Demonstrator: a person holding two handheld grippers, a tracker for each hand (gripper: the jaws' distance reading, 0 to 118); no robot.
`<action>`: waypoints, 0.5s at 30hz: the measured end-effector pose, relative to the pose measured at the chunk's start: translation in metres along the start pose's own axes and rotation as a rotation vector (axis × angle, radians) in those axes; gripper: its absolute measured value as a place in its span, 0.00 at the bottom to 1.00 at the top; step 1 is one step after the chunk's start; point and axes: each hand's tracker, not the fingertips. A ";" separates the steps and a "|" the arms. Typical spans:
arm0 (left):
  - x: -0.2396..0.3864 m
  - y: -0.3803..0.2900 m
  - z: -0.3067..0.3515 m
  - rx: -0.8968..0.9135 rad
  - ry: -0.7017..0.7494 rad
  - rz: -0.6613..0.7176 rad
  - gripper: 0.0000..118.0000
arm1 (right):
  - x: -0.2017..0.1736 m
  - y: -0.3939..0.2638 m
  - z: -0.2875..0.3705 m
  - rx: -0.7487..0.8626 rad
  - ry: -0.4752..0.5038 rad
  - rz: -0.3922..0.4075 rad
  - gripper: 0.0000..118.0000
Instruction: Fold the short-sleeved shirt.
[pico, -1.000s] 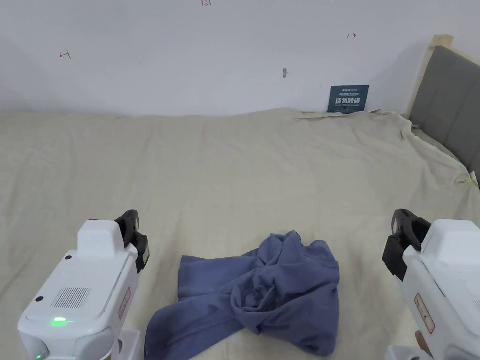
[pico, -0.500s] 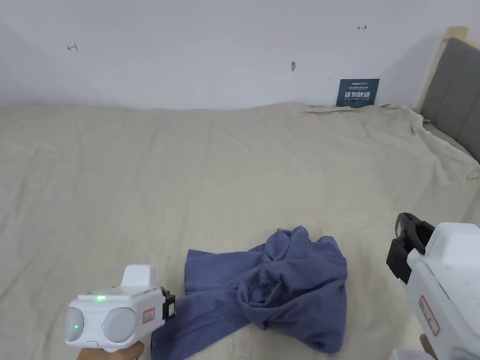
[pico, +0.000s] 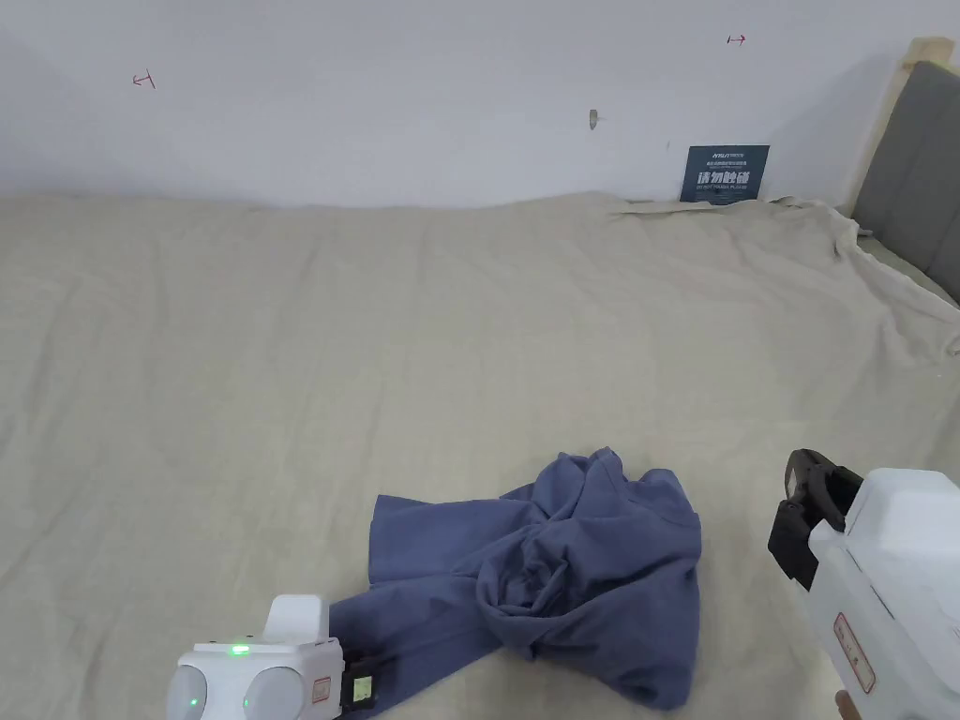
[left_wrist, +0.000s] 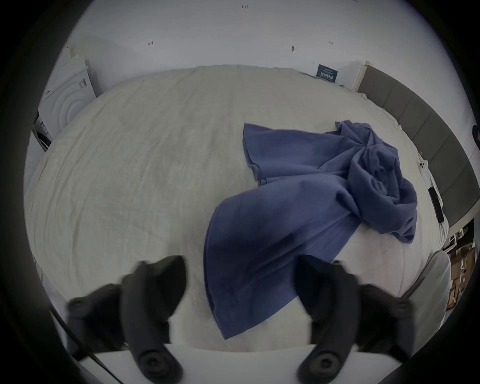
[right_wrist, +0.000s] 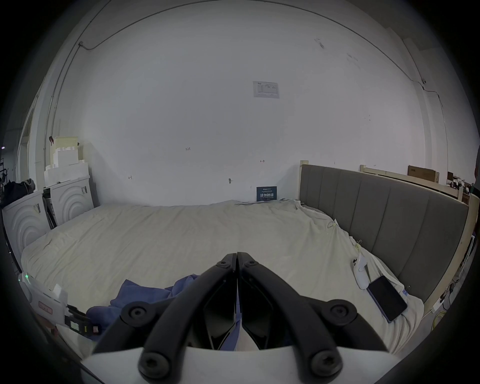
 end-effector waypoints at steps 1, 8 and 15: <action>0.001 -0.001 -0.003 -0.015 -0.009 0.000 0.16 | 0.000 0.000 -0.001 -0.003 0.001 0.000 0.00; 0.008 -0.005 0.014 0.019 -0.061 -0.006 0.00 | 0.003 -0.004 -0.019 -0.051 0.011 0.001 0.00; -0.007 0.005 0.041 0.094 -0.140 0.056 0.00 | 0.016 -0.012 -0.085 -0.228 0.055 -0.053 0.00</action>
